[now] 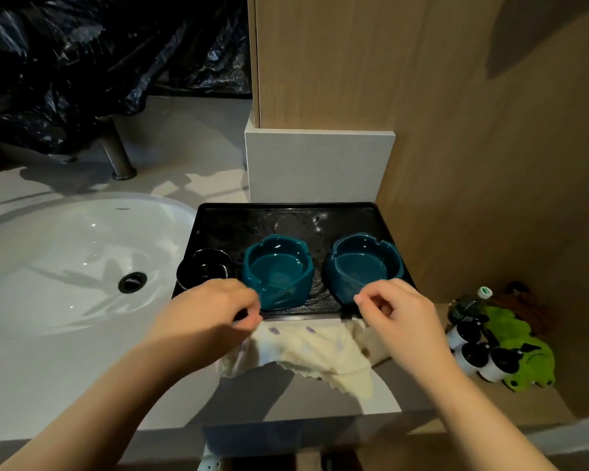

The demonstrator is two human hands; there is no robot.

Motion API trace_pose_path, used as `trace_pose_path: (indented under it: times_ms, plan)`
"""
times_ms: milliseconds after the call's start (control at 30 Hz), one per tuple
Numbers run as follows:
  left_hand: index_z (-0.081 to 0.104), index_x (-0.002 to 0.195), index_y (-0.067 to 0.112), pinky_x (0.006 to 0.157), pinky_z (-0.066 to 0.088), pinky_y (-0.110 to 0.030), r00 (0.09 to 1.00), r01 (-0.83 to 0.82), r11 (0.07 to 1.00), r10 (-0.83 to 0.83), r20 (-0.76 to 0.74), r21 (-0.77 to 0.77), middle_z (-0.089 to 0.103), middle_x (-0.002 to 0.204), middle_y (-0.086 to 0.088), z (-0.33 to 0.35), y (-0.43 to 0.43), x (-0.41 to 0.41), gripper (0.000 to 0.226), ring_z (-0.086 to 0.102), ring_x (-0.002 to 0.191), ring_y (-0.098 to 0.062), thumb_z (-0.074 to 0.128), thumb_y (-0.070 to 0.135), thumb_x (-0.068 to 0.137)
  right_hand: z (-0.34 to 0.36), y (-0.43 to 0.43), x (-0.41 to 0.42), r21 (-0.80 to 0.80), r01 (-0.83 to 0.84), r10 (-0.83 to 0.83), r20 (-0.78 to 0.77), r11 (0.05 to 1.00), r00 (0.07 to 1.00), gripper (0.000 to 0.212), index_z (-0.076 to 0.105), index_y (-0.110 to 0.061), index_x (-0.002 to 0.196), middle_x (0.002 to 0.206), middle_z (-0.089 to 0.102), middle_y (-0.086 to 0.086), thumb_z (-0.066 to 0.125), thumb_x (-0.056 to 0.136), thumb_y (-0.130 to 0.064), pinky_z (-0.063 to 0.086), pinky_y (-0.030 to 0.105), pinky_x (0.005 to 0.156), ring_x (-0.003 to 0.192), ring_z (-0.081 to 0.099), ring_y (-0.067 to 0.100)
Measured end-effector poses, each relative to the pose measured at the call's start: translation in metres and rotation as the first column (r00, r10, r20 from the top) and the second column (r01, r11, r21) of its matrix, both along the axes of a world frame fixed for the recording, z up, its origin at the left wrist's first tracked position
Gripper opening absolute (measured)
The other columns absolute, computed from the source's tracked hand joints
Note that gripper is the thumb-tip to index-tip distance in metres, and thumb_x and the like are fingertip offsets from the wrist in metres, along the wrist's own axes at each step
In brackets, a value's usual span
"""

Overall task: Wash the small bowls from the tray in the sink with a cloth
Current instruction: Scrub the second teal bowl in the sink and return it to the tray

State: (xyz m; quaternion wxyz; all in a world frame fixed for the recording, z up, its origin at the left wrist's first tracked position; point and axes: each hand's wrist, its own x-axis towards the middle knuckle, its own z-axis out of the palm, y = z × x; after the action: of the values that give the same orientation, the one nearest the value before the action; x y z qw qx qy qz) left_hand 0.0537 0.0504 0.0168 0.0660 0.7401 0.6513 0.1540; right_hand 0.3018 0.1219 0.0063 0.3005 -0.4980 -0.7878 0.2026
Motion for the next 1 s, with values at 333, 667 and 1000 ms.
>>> trace_pose_path:
  times_ms: [333,667,1000]
  plan:
    - [0.053,0.115,0.025,0.095,0.027,-0.032,0.929,-0.064,0.998,0.062,-0.366,0.009,0.062,0.11,0.007,-0.004,0.047,0.039,0.028,0.052,0.11,-0.018,0.041,0.04,0.096,0.007,0.017,-0.006,0.058,-0.007,-0.022,0.475,0.998,0.88,0.041,0.043,-0.035,0.134,0.132,0.05,-0.017,0.046,0.094,-0.043,0.012,0.032,0.107,0.131,0.029,0.011]
    - [0.054,0.11,0.023,0.093,0.03,-0.03,0.928,-0.088,0.996,0.089,-0.362,0.021,0.062,0.105,0.007,-0.001,0.078,0.035,0.024,0.053,0.105,-0.017,0.041,0.039,0.098,0.003,0.037,-0.012,0.102,-0.038,-0.02,0.513,0.994,0.858,0.03,0.05,-0.031,0.125,0.117,0.058,-0.013,0.045,0.096,-0.036,0.014,0.031,0.105,0.118,0.042,0.012]
    - [0.056,0.109,0.02,0.093,0.032,-0.032,0.919,-0.069,0.997,0.079,-0.387,0.038,0.063,0.108,0.003,-0.003,0.137,0.031,0.023,0.053,0.106,-0.02,0.044,0.036,0.097,0.001,0.096,-0.028,0.134,-0.012,-0.058,0.505,0.991,0.861,0.03,0.053,-0.027,0.125,0.118,0.059,-0.01,0.047,0.096,-0.032,0.019,0.031,0.105,0.121,0.042,0.015]
